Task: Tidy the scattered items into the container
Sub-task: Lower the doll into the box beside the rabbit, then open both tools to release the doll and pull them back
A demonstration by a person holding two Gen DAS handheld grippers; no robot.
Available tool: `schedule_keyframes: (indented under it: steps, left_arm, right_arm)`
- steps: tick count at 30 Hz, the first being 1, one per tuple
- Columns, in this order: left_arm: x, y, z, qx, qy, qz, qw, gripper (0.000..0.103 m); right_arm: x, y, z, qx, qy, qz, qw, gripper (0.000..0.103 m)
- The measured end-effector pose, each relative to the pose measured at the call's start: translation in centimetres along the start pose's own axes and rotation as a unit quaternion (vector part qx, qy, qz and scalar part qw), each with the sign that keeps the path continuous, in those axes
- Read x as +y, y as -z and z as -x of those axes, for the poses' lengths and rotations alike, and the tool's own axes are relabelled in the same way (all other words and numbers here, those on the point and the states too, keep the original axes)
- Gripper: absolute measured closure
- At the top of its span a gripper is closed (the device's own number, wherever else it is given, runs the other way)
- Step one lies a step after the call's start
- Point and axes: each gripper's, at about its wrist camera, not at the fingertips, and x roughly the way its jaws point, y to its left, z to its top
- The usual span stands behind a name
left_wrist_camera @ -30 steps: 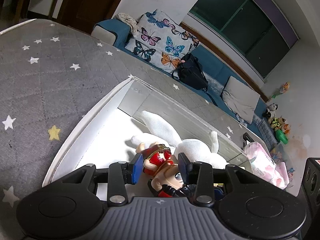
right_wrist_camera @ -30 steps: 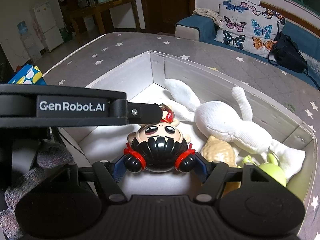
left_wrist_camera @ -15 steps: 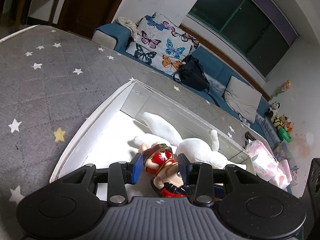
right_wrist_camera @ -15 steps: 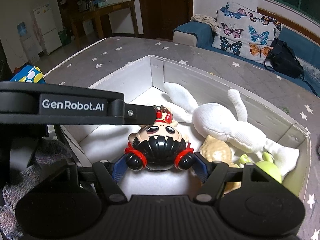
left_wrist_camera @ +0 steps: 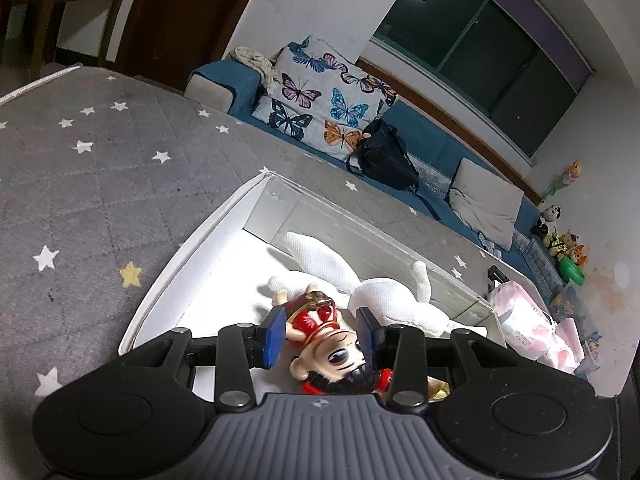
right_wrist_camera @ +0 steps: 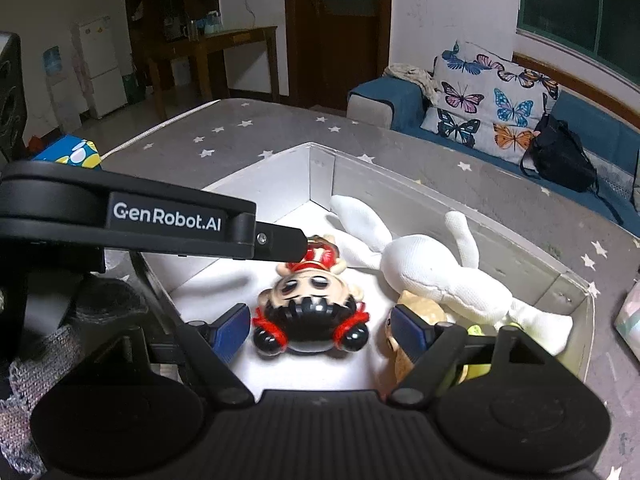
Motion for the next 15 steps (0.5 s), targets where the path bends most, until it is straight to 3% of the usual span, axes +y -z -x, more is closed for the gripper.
schedule_keyframes:
  steps: [15]
  left_arm:
    - [-1.2, 1.3, 3.8, -0.031, -0.002, -0.024, 0.9992, 0.062]
  right_arm:
    - [0.2, 1.7, 4.2, -0.053, 0.001, -0.022, 0.998, 0.014]
